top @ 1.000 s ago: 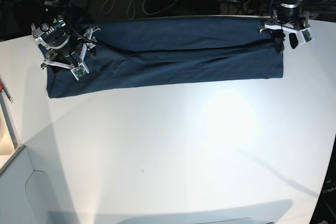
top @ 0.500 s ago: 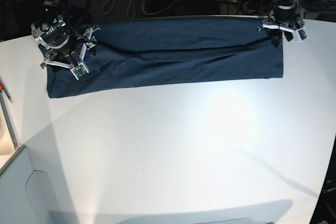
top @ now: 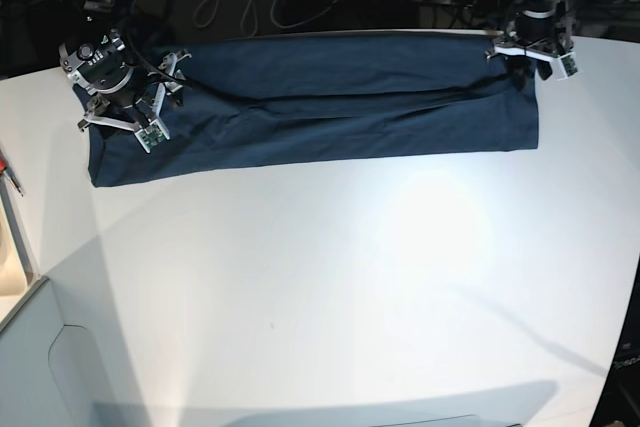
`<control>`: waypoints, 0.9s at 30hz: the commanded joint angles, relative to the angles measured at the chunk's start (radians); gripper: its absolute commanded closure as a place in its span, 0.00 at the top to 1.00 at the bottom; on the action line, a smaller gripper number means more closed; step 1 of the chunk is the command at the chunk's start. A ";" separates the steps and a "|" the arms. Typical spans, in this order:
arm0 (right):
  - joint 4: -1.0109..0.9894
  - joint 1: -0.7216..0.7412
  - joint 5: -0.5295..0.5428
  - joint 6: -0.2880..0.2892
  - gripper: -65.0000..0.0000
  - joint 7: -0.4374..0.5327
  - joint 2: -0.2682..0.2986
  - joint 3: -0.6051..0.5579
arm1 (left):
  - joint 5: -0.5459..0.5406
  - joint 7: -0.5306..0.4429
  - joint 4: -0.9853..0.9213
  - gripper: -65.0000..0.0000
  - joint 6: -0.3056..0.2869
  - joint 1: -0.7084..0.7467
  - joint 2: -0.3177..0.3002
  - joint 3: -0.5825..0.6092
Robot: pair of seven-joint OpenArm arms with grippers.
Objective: Fold the T-shirt properly
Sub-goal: 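Open both grippers above the folded shirt ends, then grasp the strip end with the left gripper and fold it toward the right gripper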
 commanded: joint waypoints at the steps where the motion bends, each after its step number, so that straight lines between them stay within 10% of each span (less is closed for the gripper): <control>1: 0.016 0.004 0.007 0.018 0.65 0.013 0.004 0.002 | 0.001 0.024 -0.001 0.44 -0.004 0.009 -0.005 0.008; 8: 0.016 0.004 0.007 0.018 0.65 0.011 0.004 0.002 | 0.001 0.018 0.008 0.00 -0.006 0.009 0.003 0.008; 19: -0.028 0.018 0.006 0.018 0.65 0.013 0.007 0.010 | 0.010 0.024 0.217 0.00 -0.002 0.012 0.050 -0.001; 27: -0.110 0.043 0.006 0.018 0.65 0.014 0.008 0.010 | 0.013 0.024 0.372 0.00 0.004 0.011 0.067 0.199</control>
